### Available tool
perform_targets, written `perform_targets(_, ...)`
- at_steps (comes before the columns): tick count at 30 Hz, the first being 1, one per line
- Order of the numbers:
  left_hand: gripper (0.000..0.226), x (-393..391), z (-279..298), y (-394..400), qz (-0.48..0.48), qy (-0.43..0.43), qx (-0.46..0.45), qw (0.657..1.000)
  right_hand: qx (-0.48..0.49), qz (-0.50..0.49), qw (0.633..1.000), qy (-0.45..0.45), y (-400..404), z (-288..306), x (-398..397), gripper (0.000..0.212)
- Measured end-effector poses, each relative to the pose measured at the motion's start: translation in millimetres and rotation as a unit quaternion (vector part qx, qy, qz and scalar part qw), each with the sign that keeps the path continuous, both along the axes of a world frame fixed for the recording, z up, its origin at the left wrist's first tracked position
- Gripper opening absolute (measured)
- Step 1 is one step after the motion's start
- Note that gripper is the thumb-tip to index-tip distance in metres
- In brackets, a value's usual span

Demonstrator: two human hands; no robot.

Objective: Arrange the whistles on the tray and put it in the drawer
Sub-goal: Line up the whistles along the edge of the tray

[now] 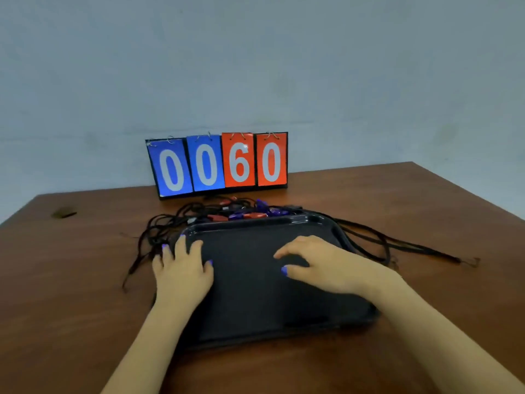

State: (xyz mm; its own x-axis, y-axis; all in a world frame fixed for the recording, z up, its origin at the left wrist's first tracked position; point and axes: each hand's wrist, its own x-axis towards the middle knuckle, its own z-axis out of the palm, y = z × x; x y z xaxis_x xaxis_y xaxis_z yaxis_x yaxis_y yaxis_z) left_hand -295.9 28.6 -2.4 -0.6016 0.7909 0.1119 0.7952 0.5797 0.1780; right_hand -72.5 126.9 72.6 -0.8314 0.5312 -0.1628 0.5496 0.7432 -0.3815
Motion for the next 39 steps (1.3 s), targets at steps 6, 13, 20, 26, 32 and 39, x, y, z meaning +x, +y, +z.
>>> perform_targets(6,0.055,5,-8,-3,-0.006,0.036,-0.038,0.999,0.113,-0.038,0.992,-0.047,53,-12,-88,0.057)
perform_targets(13,0.057,14,2,-15,-0.019,0.017,-0.089,0.996,0.128,-0.173,0.975,-0.049,95,-60,-97,0.057)
perform_targets(20,0.063,26,16,-25,-0.044,0.015,-0.212,0.976,0.169,-0.168,0.971,-0.011,81,-85,-76,0.056)
perform_targets(26,0.066,20,17,-28,-0.025,0.068,-0.180,0.981,0.163,-0.170,0.971,0.030,77,-87,-66,0.057)
perform_targets(32,0.060,5,13,-26,0.016,0.071,-0.070,0.995,0.117,-0.250,0.941,0.194,88,-76,-61,0.050)
perform_targets(39,0.044,-4,15,-19,0.019,0.041,0.046,0.998,0.157,-0.280,0.929,0.182,111,-83,-48,0.041)
